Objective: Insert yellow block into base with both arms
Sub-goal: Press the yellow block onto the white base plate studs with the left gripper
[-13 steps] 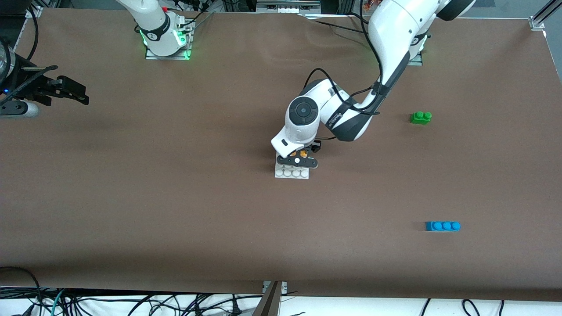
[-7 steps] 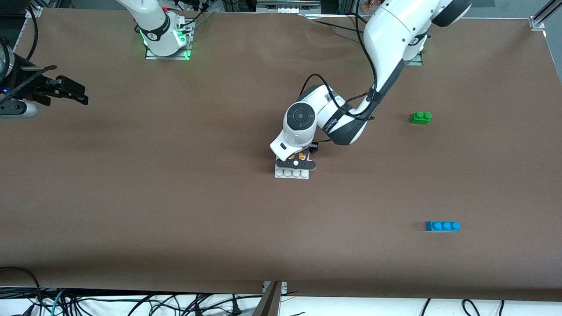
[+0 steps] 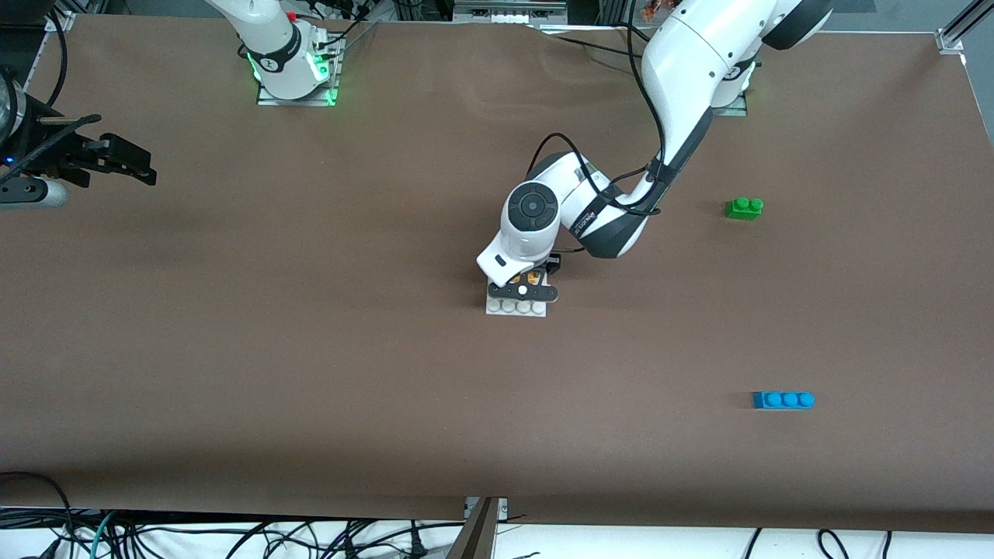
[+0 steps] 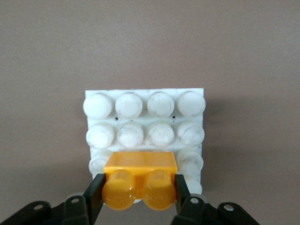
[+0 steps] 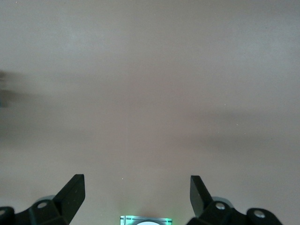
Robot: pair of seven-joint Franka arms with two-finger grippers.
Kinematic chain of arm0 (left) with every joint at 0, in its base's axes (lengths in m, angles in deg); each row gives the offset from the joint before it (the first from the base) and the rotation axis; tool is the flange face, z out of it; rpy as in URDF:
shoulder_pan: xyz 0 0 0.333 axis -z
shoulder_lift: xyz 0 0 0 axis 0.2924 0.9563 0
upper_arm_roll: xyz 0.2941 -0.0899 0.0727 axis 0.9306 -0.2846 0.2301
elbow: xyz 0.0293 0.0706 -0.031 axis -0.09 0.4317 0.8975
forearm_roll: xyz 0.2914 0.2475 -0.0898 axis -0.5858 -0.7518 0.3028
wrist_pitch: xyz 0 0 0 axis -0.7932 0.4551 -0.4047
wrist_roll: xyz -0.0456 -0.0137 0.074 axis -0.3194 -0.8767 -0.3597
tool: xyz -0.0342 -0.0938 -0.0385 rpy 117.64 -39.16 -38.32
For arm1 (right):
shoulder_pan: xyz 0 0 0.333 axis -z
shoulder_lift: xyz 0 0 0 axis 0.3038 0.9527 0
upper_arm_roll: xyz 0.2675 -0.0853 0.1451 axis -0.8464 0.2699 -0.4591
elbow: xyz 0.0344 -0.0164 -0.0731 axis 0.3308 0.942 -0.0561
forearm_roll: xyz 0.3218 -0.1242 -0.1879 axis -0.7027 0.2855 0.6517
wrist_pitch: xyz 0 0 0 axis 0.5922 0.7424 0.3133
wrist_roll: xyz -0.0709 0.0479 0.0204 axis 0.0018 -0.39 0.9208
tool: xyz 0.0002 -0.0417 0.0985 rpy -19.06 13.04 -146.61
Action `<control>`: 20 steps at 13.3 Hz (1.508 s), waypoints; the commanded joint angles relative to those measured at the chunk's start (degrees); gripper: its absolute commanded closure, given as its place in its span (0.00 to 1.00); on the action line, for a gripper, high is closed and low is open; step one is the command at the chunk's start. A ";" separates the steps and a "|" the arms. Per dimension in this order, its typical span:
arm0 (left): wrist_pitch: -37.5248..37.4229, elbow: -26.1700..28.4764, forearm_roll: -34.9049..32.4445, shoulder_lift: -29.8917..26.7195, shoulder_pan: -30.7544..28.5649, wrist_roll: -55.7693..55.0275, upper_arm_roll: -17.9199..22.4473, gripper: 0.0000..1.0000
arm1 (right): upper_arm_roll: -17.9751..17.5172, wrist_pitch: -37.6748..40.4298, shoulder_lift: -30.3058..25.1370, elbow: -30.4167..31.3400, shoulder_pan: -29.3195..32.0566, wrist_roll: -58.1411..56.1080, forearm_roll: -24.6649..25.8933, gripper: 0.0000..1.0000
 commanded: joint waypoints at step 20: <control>-22.44 -2.07 -0.69 -19.53 -4.81 0.25 0.70 0.00 | -0.28 0.70 0.05 -1.23 0.05 0.24 0.59 0.01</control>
